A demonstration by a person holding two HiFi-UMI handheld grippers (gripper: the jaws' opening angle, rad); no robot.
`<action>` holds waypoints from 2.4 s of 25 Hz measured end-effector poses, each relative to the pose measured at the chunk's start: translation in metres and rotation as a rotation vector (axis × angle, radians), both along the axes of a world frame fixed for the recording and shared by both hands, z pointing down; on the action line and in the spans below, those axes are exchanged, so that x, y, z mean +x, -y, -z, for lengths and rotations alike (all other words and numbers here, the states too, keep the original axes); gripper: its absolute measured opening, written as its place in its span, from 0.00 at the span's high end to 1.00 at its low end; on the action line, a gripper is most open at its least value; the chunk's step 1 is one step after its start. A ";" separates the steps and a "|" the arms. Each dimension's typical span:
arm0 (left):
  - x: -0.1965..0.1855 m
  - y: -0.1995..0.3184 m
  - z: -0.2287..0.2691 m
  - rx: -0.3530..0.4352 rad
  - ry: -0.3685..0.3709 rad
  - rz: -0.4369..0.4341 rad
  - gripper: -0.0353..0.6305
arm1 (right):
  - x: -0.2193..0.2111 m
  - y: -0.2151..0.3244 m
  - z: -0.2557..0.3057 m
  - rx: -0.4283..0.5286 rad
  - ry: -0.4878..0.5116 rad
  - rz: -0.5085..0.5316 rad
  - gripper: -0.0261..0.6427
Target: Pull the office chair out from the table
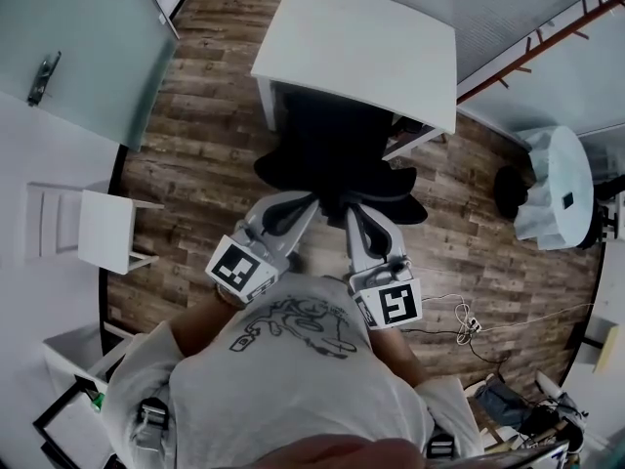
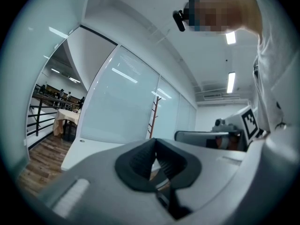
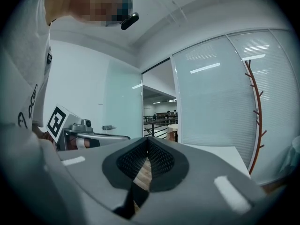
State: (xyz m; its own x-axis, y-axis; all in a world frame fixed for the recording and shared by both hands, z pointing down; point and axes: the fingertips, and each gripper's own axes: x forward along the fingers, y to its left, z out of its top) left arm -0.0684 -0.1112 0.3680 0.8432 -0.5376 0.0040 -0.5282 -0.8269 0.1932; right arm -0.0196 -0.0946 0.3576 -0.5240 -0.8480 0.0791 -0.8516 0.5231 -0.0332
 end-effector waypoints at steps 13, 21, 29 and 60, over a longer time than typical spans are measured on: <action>0.010 0.027 -0.023 -0.045 0.009 -0.025 0.94 | 0.014 0.021 -0.015 -0.010 -0.030 -0.041 0.95; 0.035 0.035 -0.046 0.006 0.112 -0.051 0.91 | 0.046 0.028 -0.025 0.002 -0.117 -0.046 0.91; 0.056 0.022 -0.097 0.210 0.434 -0.175 0.86 | 0.071 0.009 -0.083 -0.035 -0.519 0.099 0.86; 0.054 0.019 -0.336 0.434 1.311 -0.619 0.70 | 0.146 -0.001 -0.360 -0.372 -1.316 0.460 0.66</action>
State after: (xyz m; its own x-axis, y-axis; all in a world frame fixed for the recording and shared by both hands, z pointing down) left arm -0.0145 -0.1301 0.7038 0.4564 -0.2665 0.8490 0.3143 -0.8443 -0.4340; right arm 0.1265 -0.0941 0.7177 -0.1144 -0.4502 0.8856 -0.1326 0.8904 0.4355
